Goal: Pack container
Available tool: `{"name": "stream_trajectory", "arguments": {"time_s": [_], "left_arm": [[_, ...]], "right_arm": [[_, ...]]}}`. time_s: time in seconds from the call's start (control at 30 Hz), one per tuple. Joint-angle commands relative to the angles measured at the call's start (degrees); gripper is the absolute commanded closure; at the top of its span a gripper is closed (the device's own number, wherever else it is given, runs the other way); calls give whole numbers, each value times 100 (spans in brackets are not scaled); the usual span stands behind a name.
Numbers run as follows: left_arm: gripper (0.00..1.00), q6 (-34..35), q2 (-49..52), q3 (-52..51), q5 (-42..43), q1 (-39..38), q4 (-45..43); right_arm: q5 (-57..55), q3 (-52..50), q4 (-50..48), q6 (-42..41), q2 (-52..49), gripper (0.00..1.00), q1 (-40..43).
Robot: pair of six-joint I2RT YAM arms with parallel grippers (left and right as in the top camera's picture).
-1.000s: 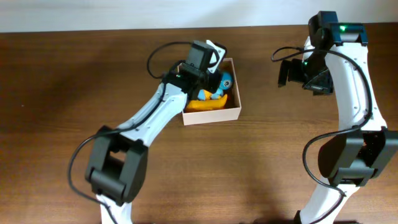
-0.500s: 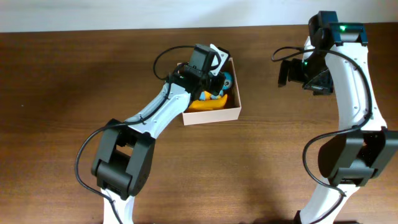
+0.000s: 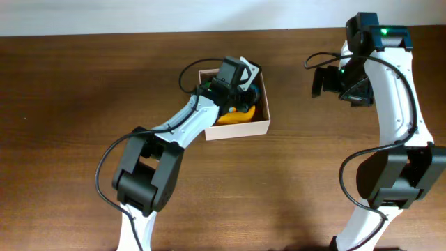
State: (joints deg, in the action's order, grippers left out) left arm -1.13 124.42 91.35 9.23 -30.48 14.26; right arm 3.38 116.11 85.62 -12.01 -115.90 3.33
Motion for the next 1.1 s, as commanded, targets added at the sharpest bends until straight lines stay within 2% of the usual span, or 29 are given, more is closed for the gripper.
{"name": "stream_trajectory", "arguments": {"time_s": [0.0, 0.17, 0.37, 0.47, 0.53, 0.57, 0.8, 0.93, 1.07], "left_arm": [[83, -111, 138, 31, 107, -66, -55], [83, -111, 125, 39, 103, -63, -232], [82, -111, -240, 216, 52, -26, -28], [82, -114, -658, 258, -372, 0, 175], [72, -114, -931, 258, -737, 7, 315], [64, -114, -1049, 258, -872, 13, 391], [61, -72, -1867, 258, -1681, 146, 1276], [60, 411, -2203, 258, -1875, 428, 1825], [55, 1075, -2389, 258, -1875, 1016, 2514]], "right_arm": [[52, 15, -2, -22, 4, 1, 9], [52, 15, -2, -22, 4, 1, 7], [52, 15, -2, -22, 4, 1, 7], [52, 15, -2, -22, 4, 1, 7], [52, 15, -2, -22, 4, 1, 7], [52, 15, 0, -22, 4, 1, 7], [52, 15, -2, -22, 4, 1, 7], [52, 15, 0, -22, 4, 1, 7], [52, 15, -2, -22, 4, 1, 7]]}}
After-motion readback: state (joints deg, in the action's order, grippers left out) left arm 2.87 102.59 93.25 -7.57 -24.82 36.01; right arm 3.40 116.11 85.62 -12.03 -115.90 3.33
